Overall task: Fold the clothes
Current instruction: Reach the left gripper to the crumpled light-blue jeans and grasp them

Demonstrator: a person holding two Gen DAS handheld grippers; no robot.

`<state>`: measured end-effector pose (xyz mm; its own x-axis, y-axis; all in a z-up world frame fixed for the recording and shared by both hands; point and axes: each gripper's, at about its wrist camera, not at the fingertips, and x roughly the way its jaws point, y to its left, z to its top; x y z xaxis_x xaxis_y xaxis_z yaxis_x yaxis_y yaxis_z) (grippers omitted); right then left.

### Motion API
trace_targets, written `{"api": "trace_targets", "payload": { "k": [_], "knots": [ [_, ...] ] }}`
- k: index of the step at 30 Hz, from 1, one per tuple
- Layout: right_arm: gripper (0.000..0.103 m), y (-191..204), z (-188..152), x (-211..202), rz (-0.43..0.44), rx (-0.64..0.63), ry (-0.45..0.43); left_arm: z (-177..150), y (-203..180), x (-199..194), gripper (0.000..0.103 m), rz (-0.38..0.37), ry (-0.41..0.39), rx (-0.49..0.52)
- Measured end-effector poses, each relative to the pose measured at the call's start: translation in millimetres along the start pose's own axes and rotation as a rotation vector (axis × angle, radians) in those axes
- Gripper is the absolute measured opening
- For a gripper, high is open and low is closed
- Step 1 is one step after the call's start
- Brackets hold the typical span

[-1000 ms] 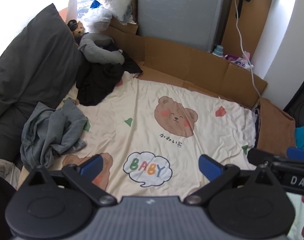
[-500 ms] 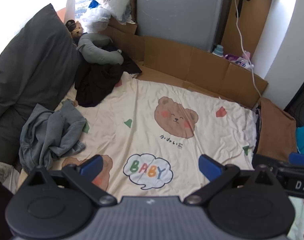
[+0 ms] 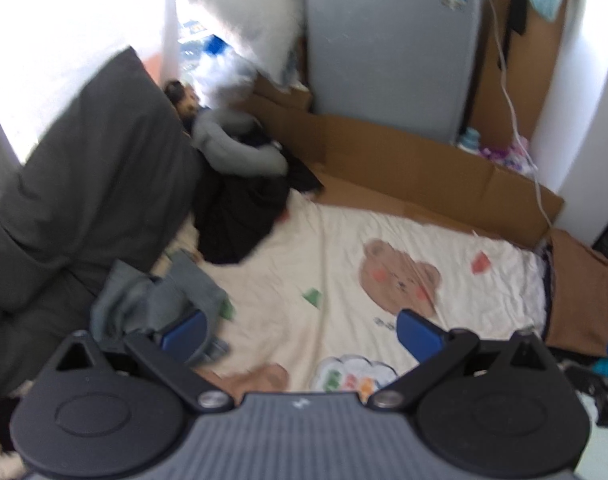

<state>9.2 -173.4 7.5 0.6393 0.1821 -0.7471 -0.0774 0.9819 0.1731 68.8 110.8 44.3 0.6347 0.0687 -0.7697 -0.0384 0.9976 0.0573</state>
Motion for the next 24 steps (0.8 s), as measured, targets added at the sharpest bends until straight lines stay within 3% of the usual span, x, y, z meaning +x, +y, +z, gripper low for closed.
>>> {"api": "trace_targets", "payload": {
  "k": [11, 15, 19, 24],
  "knots": [
    [0.102, -3, 5, -1, 0.121, 0.033, -0.034, 50, 107, -1, 0.1, 0.078, 0.01, -0.005],
    [0.095, -5, 3, 9, 0.168, 0.038, -0.023, 60, 146, -3, 0.098, 0.124, -0.017, -0.013],
    [0.094, -2, -2, 26, 0.168, 0.023, -0.02, 60, 180, 9, 0.098, 0.163, -0.005, -0.019],
    [0.094, -3, -8, 42, 0.172, 0.037, 0.002, 39, 220, 47, 0.098, 0.154, 0.046, -0.073]
  ]
}}
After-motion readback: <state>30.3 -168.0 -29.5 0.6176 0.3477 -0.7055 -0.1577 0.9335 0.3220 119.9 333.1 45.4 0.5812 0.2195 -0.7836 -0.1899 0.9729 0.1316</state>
